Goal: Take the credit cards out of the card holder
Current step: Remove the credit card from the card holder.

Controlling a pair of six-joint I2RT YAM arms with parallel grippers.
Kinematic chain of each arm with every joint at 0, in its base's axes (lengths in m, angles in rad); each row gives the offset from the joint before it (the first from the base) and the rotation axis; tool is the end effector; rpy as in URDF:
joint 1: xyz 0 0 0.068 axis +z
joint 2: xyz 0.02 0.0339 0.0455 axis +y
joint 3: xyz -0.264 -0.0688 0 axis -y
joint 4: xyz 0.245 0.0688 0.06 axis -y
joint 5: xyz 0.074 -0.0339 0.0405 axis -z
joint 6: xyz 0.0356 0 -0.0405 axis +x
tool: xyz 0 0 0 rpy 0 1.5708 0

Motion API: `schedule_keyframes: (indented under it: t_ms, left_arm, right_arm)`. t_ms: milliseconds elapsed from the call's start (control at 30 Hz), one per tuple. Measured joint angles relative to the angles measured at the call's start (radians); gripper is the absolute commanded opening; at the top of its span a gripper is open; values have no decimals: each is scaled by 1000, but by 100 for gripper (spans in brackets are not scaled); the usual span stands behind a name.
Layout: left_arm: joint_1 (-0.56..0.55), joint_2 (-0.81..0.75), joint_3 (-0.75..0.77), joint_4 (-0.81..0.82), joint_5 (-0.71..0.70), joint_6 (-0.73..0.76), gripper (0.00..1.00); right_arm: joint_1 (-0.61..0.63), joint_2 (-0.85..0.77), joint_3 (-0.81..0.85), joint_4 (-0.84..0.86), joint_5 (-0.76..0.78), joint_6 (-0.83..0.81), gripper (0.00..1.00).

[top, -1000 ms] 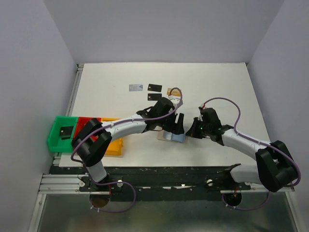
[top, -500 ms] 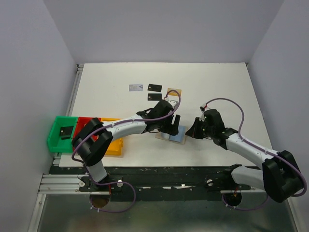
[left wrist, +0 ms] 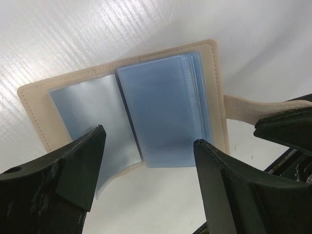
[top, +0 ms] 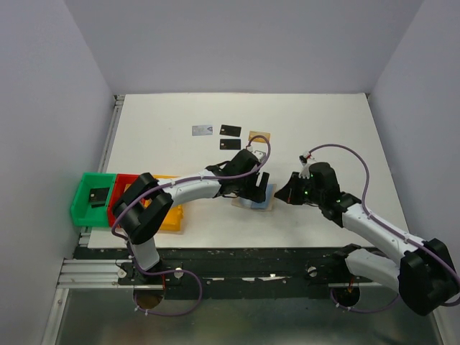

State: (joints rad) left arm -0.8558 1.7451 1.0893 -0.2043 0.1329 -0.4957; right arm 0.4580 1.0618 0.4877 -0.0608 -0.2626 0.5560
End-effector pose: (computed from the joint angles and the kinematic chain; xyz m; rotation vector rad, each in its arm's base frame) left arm 0.2376 -0.2808 0.1888 0.5229 2.5181 -0.7303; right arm 0.1905 0.1042 0.1971 -0.0408 2.3143 0.8334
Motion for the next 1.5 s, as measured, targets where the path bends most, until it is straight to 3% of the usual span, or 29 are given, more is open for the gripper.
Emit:
schedule_keyframes:
  t_ms: [800, 1500]
  left_arm:
    - [0, 30, 29, -10, 13, 2, 85]
    - [20, -86, -37, -53, -235, -51, 87]
  right_arm:
    - [0, -22, 0, -1, -20, -8, 0]
    - [-2, -36, 0, -3, -19, -27, 0]
